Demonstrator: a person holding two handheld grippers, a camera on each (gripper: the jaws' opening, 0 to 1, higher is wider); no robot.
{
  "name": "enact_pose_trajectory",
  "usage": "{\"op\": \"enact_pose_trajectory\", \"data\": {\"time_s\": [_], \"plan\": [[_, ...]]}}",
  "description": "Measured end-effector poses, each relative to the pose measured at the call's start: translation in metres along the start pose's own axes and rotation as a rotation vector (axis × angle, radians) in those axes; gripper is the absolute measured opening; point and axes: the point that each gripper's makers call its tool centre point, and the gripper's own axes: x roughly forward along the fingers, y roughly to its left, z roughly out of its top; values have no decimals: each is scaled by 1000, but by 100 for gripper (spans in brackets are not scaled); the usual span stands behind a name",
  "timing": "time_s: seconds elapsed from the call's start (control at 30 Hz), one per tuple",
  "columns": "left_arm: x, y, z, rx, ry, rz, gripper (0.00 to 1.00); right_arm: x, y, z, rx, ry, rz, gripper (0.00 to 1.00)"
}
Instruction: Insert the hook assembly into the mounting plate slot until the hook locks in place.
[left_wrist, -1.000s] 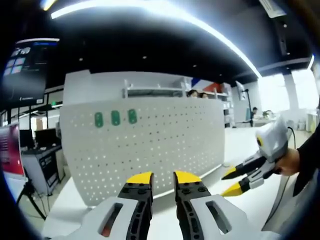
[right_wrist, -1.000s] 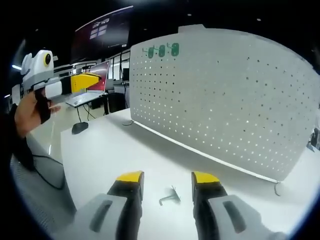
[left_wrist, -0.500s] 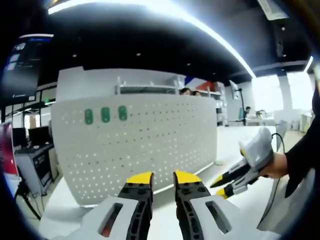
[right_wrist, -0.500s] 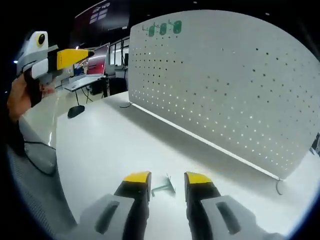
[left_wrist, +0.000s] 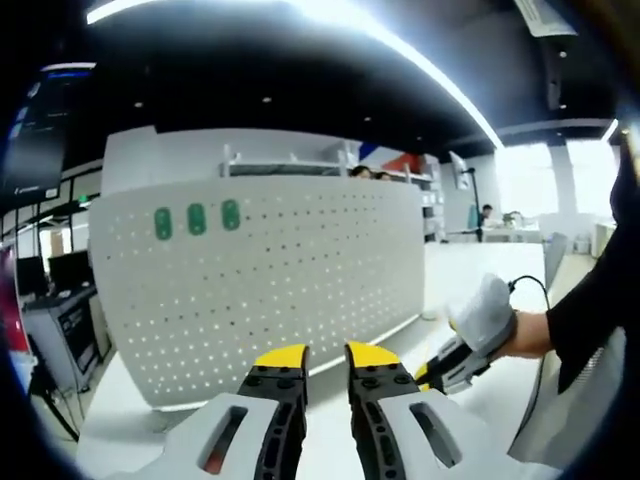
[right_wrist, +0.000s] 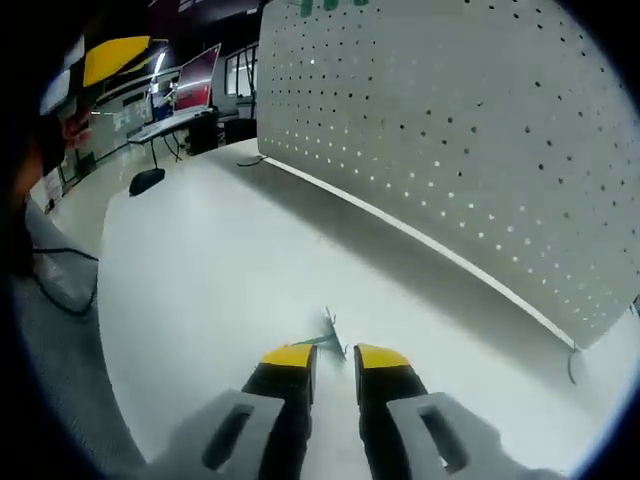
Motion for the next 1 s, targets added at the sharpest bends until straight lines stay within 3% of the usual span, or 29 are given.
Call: {"op": "enact_pose_trajectory", "data": {"time_s": [0.57, 1.0], "plan": [[2, -4, -5, 11, 20, -16, 13, 15, -8, -11, -34, 34, 0, 3], [4, -8, -7, 17, 33, -29, 13, 8, -5, 6, -52, -18, 4, 1]]}}
